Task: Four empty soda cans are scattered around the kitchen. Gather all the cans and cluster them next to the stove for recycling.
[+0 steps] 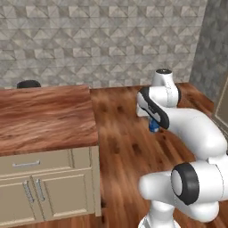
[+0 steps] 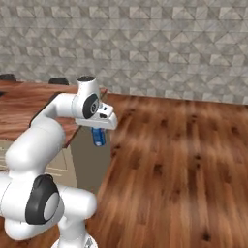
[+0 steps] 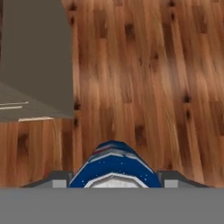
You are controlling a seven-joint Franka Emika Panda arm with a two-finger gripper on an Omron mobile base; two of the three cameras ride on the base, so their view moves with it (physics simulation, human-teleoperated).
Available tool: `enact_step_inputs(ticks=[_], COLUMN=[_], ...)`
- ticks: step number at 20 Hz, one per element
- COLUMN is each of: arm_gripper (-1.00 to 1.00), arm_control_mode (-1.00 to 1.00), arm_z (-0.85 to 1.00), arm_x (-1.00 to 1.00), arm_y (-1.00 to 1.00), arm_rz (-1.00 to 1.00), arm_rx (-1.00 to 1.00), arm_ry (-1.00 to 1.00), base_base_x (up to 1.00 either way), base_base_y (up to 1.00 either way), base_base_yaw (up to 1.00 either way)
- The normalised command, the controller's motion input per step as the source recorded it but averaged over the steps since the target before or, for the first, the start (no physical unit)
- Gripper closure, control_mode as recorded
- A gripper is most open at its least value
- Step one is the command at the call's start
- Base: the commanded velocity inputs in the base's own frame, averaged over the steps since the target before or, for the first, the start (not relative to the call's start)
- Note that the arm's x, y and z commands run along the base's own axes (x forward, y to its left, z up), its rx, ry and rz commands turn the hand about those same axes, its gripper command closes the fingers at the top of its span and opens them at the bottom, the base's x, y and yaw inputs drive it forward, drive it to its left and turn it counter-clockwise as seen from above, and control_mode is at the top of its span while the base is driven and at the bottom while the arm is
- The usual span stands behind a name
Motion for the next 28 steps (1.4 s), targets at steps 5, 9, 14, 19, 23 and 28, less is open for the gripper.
enact_step_inputs(ticks=[5, 9, 14, 19, 23, 28], arm_gripper=[1.00, 1.00, 1.00, 1.00, 1.00, 1.00], arm_control_mode=[1.00, 1.00, 1.00, 1.00, 1.00, 1.00], arm_z=[0.00, 0.00, 0.00, 0.00, 0.00, 0.00], arm_x=[0.00, 0.00, 0.00, 0.00, 0.00, 0.00], arm_y=[0.00, 0.00, 0.00, 0.00, 0.00, 0.00], arm_rz=[0.00, 0.00, 0.00, 0.00, 0.00, 0.00], arm_rx=[0.00, 0.00, 0.00, 0.00, 0.00, 0.00], arm_ry=[0.00, 0.00, 0.00, 0.00, 0.00, 0.00], base_base_x=[0.00, 0.00, 0.00, 0.03, 0.10, 0.29], base_base_y=[1.00, 1.00, 1.00, 1.00, 1.00, 1.00], base_base_yaw=[0.00, 0.00, 0.00, 0.00, 0.00, -0.01])
